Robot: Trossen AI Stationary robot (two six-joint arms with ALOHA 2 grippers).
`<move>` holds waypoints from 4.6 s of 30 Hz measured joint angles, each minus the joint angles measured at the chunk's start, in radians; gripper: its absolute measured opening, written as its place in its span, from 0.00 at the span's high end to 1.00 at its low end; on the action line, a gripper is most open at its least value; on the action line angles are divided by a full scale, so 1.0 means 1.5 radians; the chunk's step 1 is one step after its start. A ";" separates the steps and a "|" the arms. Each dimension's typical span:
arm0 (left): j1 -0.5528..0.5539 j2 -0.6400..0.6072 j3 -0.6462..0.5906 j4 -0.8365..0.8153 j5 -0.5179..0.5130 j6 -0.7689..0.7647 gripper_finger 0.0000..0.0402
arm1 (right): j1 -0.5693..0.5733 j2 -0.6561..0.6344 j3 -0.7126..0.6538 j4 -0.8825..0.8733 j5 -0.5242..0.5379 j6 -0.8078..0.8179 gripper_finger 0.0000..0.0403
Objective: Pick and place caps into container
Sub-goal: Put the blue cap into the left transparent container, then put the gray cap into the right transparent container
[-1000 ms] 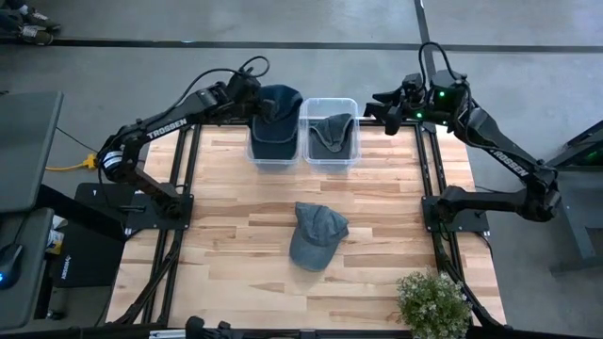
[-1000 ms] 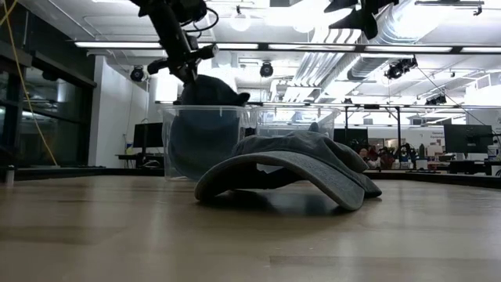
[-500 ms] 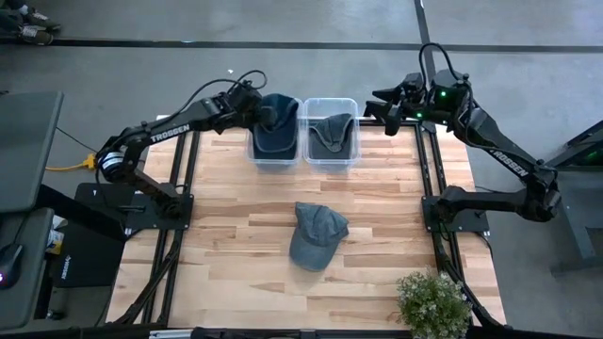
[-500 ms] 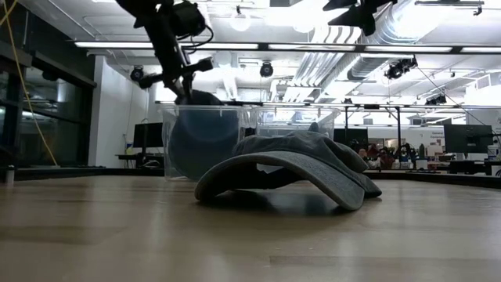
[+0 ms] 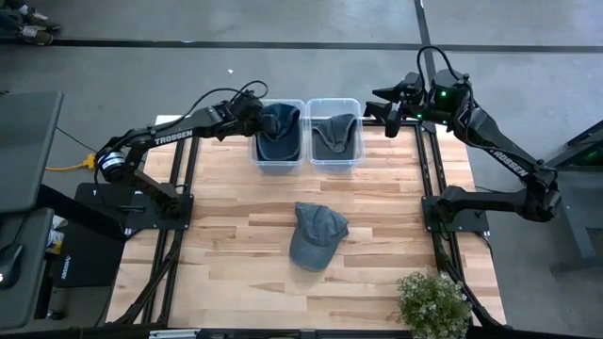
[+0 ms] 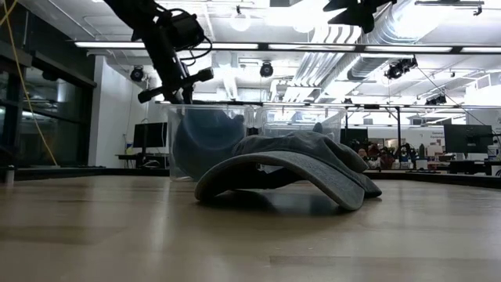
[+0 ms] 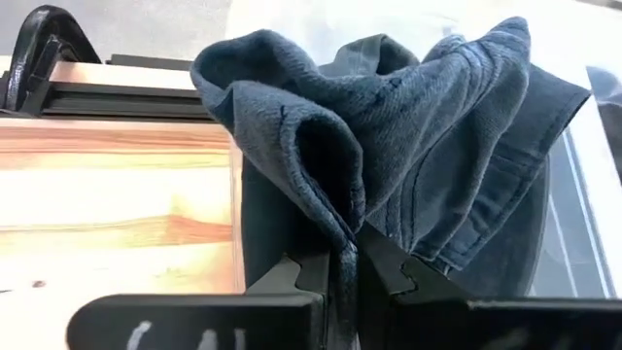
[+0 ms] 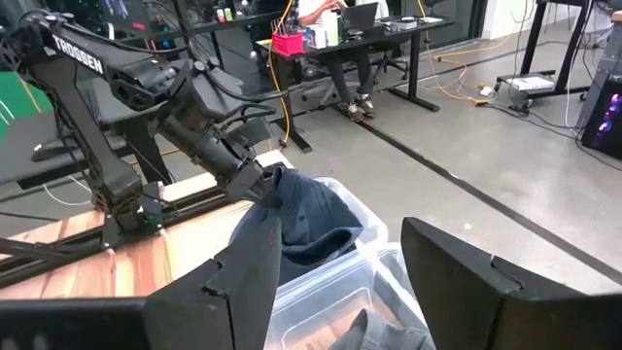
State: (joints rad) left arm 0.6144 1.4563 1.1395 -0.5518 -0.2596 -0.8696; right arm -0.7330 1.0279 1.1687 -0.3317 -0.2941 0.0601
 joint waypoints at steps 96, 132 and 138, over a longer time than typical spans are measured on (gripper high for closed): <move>-0.548 -0.136 -0.225 0.214 0.082 -0.130 1.00 | 0.280 -0.029 0.000 -0.275 0.051 -0.017 0.48; -0.571 0.045 -0.320 0.557 0.173 -0.020 1.00 | 0.563 0.014 -0.520 0.238 0.224 0.525 0.46; -0.571 0.069 -0.320 0.583 0.182 -0.029 1.00 | 0.558 0.107 -0.520 0.309 0.195 0.551 0.36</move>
State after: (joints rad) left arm -0.2424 1.5597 0.6598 0.3223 0.0128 -0.9132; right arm 0.1034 1.1890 0.3882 0.1325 -0.0010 0.8865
